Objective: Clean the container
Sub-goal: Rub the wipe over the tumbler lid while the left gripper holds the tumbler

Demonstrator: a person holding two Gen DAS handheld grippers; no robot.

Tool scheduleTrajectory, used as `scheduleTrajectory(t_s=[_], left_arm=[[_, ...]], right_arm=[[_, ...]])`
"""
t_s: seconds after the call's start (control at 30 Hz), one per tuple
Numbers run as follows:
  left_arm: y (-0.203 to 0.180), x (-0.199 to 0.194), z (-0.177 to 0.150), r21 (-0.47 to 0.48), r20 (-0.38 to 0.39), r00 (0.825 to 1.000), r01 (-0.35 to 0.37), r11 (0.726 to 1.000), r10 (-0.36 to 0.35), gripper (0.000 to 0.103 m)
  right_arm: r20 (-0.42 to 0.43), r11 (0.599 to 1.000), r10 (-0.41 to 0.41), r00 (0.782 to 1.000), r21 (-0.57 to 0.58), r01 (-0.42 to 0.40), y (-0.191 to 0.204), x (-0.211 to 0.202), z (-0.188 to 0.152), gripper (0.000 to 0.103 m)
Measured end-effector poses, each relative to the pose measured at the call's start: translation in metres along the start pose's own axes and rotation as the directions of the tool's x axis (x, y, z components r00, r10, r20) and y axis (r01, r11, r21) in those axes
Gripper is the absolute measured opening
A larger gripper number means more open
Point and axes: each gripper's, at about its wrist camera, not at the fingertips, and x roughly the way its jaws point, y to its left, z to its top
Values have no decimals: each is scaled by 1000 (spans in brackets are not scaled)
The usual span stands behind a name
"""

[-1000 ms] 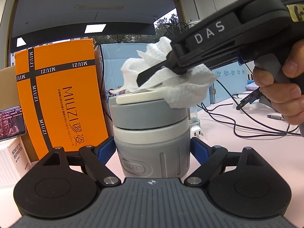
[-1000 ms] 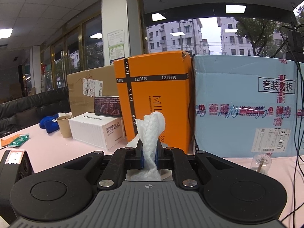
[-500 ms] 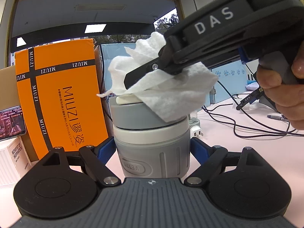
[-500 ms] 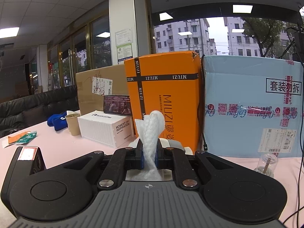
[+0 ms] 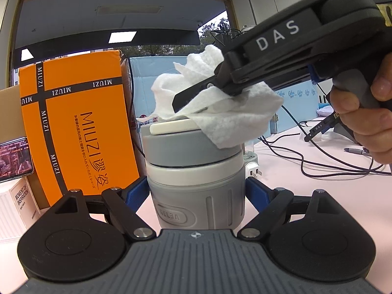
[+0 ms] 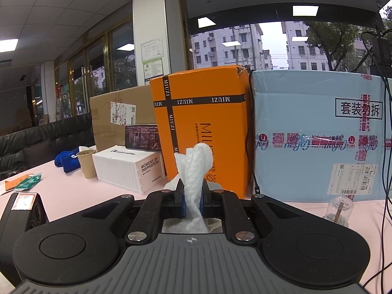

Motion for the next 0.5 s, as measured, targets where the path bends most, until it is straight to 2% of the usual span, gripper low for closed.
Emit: scheduleTrajectory(t_s=[0.37, 0.5], left_arm=[[2, 2, 0, 2, 1, 1000, -2, 1000, 2, 83], [4, 3, 0, 3, 1, 1000, -1, 1000, 1, 83]], right_arm=[[-7, 998, 44, 999, -54, -45, 17, 2, 2, 10], [1, 999, 10, 1000, -46, -10, 13, 7, 3, 10]])
